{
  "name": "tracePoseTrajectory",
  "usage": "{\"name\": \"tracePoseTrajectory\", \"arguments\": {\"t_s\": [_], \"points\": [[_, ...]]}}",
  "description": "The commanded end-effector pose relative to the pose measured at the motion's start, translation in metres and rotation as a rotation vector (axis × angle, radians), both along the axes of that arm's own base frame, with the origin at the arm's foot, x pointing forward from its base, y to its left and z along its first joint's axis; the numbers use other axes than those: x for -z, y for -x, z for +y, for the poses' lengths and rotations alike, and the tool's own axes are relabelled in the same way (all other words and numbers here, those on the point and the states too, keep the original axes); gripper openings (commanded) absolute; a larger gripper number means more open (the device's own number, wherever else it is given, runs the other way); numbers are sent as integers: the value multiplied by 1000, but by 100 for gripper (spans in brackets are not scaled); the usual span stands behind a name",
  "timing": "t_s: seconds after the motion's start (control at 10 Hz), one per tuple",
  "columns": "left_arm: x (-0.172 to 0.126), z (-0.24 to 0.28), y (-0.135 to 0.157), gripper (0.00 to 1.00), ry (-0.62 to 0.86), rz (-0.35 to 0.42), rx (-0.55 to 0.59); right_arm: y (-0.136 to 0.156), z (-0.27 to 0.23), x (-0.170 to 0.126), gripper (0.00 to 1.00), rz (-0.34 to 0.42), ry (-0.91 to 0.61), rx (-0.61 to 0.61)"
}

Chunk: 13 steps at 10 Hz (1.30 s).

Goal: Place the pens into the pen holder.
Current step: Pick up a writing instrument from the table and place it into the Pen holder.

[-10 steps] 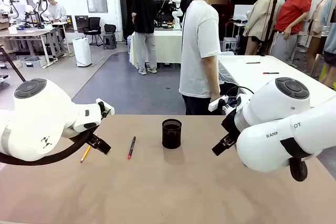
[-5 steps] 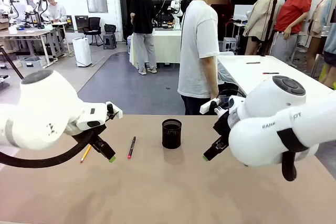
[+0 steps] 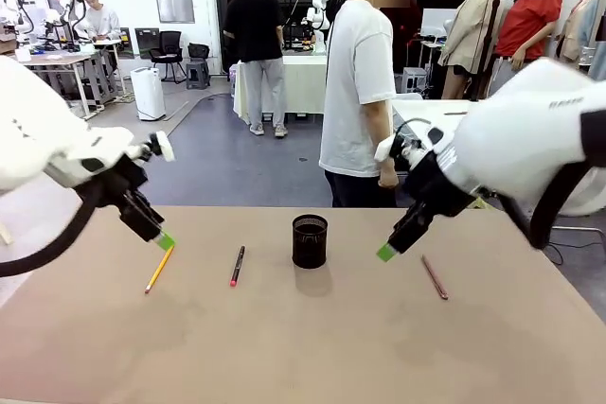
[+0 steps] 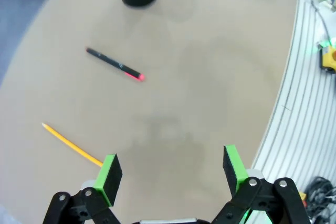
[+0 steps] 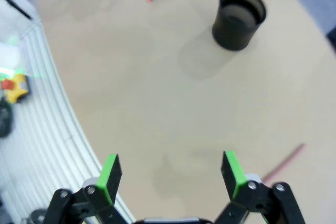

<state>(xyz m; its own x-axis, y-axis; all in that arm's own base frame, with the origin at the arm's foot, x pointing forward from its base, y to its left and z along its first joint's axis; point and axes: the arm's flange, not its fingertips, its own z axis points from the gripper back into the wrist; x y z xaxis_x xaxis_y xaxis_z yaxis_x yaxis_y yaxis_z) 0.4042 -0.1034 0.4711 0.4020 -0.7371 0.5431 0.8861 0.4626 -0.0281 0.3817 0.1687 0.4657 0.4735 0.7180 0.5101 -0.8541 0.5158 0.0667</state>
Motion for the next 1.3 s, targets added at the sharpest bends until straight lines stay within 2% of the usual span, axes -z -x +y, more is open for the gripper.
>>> {"name": "tracePoseTrajectory", "arguments": {"t_s": [0.0, 0.2, 0.4, 0.5, 0.6, 0.7, 0.8, 1.2], "points": [[-1, 23, -10, 100, 104, -98, 116, -19, -26, -29, 100, -43, -19, -165], [-8, 44, -22, 100, 138, -124, 185, -34, -58, -51, 100, -13, -32, -251], [-10, 53, -31, 100, 127, -195, 326, -54, -92, -74, 100, 13, -62, -336], [-11, 55, -34, 100, 132, -192, 331, -57, -107, -82, 100, -2, -94, -366], [-10, 52, -36, 100, 111, -208, 277, -63, -119, -88, 100, -55, -108, -364], [-8, 50, -36, 100, 121, -200, 230, -59, -122, -82, 100, -114, -101, -320], [-11, 54, -28, 100, 107, -194, 300, -49, -113, -86, 100, -25, -70, -339], [-10, 53, -30, 100, 89, -180, 281, -49, -113, -86, 100, -25, -70, -339]]}}
